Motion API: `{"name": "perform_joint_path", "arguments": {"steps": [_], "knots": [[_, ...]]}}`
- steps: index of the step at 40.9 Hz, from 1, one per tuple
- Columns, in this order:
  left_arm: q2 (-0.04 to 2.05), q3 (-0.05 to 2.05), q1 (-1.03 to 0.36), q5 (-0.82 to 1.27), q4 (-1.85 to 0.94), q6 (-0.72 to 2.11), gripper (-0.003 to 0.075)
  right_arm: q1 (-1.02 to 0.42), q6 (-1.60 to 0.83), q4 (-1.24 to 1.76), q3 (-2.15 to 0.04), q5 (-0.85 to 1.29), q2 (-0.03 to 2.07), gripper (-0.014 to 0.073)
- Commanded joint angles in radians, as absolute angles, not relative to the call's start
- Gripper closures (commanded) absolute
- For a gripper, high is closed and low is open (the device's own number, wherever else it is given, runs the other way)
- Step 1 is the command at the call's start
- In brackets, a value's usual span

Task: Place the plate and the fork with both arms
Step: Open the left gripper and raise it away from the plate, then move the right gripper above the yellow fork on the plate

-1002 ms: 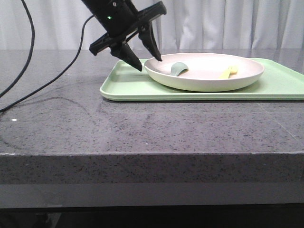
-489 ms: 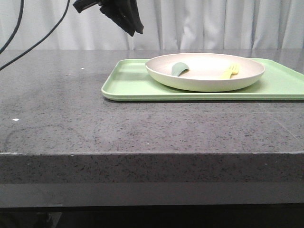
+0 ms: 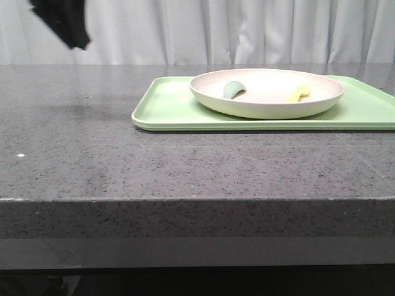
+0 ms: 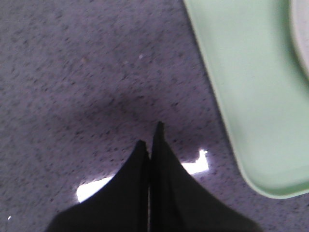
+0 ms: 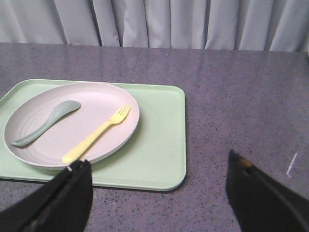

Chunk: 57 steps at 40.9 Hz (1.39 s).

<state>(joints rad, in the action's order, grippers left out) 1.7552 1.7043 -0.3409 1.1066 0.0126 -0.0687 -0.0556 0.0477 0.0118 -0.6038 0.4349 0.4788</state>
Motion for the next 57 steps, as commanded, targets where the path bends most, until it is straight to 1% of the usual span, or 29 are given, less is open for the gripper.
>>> {"name": "perform_joint_path", "arguments": {"steps": [1,10,17,25,31,37,45,50,57], "knots": [[1.572,1.544,-0.301,0.918,0.023,-0.101,0.0738,-0.054,0.042,0.010,-0.643,0.356,0.489,0.0003],[1.268,1.144,-0.220,0.596,0.023,-0.101,0.0738,-0.054,0.042,0.010,-0.643,0.356,0.489,0.0003],[1.023,0.901,-0.208,0.398,0.023,-0.101,0.0738,-0.054,0.042,0.010,-0.643,0.354,0.489,0.0003],[0.781,0.667,-0.208,0.290,0.023,-0.101,0.0738,-0.054,0.042,0.010,-0.643,0.339,0.489,0.0003],[0.594,0.530,-0.208,0.225,0.023,-0.101,0.0738,-0.054,0.042,0.028,-0.643,0.331,0.494,0.0003],[0.449,0.470,-0.208,0.219,0.021,-0.101,0.0738,-0.054,0.042,0.050,-0.655,0.321,0.559,0.0003],[0.370,0.456,-0.208,0.219,0.021,-0.101,0.0738,-0.065,0.042,0.164,-0.806,0.440,0.801,0.0003],[0.372,0.454,-0.208,0.219,0.021,-0.101,0.0738,-0.139,0.042,0.182,-0.963,0.533,1.008,0.0003],[0.372,0.452,-0.208,0.219,0.021,-0.101,0.0738,-0.247,0.070,0.182,-1.135,0.588,1.240,0.0003]]}}
